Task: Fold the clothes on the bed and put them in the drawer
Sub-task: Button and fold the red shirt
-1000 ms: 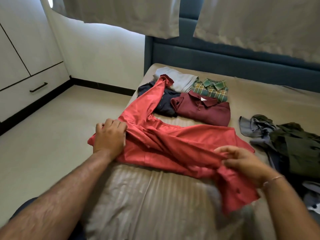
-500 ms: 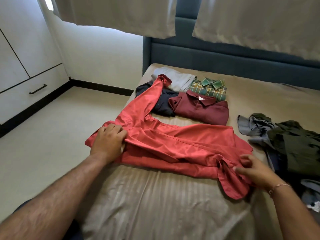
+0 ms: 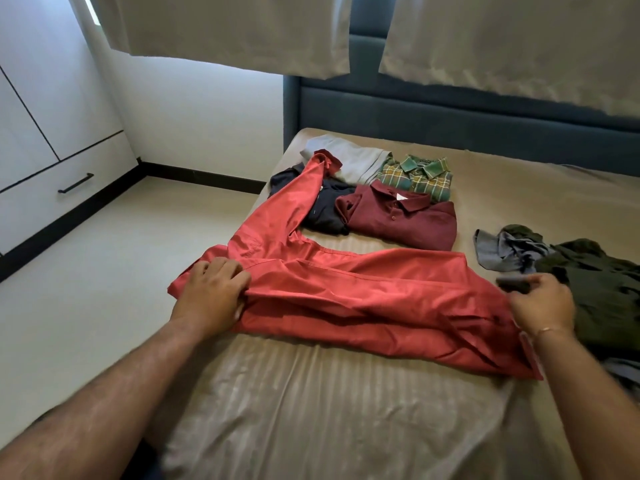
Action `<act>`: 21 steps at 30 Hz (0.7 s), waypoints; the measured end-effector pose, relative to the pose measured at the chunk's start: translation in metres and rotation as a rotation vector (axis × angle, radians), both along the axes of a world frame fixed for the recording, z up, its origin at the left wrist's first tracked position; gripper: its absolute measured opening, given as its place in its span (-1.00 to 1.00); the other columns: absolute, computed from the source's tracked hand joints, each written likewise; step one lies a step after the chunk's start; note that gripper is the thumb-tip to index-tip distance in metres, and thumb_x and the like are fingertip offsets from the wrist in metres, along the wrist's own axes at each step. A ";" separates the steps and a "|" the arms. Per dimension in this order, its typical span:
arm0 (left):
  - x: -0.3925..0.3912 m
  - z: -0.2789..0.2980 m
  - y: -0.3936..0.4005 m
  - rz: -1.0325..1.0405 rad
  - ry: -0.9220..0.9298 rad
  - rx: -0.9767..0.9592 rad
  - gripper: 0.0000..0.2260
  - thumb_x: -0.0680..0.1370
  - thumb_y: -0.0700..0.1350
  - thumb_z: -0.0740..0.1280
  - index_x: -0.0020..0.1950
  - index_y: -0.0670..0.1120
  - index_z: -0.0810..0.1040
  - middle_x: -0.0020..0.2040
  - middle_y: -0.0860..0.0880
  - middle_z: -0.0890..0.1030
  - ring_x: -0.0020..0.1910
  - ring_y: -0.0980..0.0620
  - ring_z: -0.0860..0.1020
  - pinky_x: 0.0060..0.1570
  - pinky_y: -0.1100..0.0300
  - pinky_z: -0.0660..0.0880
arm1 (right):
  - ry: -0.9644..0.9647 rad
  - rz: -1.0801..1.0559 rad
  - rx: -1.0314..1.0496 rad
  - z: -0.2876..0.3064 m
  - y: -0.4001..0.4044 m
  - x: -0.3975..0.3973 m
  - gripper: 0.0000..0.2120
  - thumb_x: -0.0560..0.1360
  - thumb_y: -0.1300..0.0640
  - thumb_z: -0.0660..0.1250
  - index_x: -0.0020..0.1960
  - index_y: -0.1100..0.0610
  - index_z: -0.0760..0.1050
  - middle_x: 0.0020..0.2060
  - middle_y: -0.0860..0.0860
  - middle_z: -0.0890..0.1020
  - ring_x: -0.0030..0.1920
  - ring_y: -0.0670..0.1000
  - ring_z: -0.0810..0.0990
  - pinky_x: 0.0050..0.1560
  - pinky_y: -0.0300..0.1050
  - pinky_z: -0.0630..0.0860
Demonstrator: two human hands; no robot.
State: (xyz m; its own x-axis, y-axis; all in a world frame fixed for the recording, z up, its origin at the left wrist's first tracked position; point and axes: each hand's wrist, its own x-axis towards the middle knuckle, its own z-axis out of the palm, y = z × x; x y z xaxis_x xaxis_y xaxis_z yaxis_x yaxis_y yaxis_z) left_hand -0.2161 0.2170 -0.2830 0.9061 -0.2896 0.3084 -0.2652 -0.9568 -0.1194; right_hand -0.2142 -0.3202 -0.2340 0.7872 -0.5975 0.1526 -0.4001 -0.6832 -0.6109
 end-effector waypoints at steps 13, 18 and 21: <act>-0.004 -0.020 -0.016 0.015 0.163 0.167 -0.28 0.46 0.04 0.45 0.62 -0.02 0.36 0.58 -0.19 0.39 0.54 -0.22 0.38 0.36 -0.30 0.36 | 0.521 0.765 -0.690 -0.064 0.086 -0.032 -0.04 0.49 -0.05 0.27 0.65 -0.19 -0.31 0.68 -0.08 -0.17 0.68 0.07 -0.20 0.61 0.33 -0.14; 0.001 -0.005 0.009 -0.102 0.026 0.152 -0.67 0.48 -0.08 0.17 0.14 -0.01 0.64 0.05 -0.09 0.66 -0.03 -0.19 0.60 -0.09 -0.07 0.46 | 0.608 0.666 -0.758 -0.054 0.075 -0.034 -0.33 0.66 0.15 -0.04 0.68 -0.16 -0.22 0.69 -0.02 -0.02 0.68 0.09 0.00 0.59 0.34 0.01; -0.008 0.001 0.024 -0.240 0.022 0.116 -0.78 0.43 -0.07 0.22 0.00 0.01 0.59 -0.06 -0.03 0.59 -0.13 -0.13 0.55 -0.17 -0.01 0.44 | 0.616 0.714 -0.847 -0.050 0.065 -0.047 -0.27 0.51 0.04 -0.34 0.68 -0.17 -0.05 0.63 -0.04 0.22 0.60 0.04 0.23 0.58 0.24 0.09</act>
State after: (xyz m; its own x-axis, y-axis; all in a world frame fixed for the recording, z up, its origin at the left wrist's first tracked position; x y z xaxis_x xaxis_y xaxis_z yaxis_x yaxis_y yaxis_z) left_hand -0.2237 0.2410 -0.2817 0.8135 -0.5292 0.2413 -0.4865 -0.8465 -0.2164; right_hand -0.2616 -0.2549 -0.2838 0.9694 0.0930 -0.2273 0.1559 -0.9481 0.2770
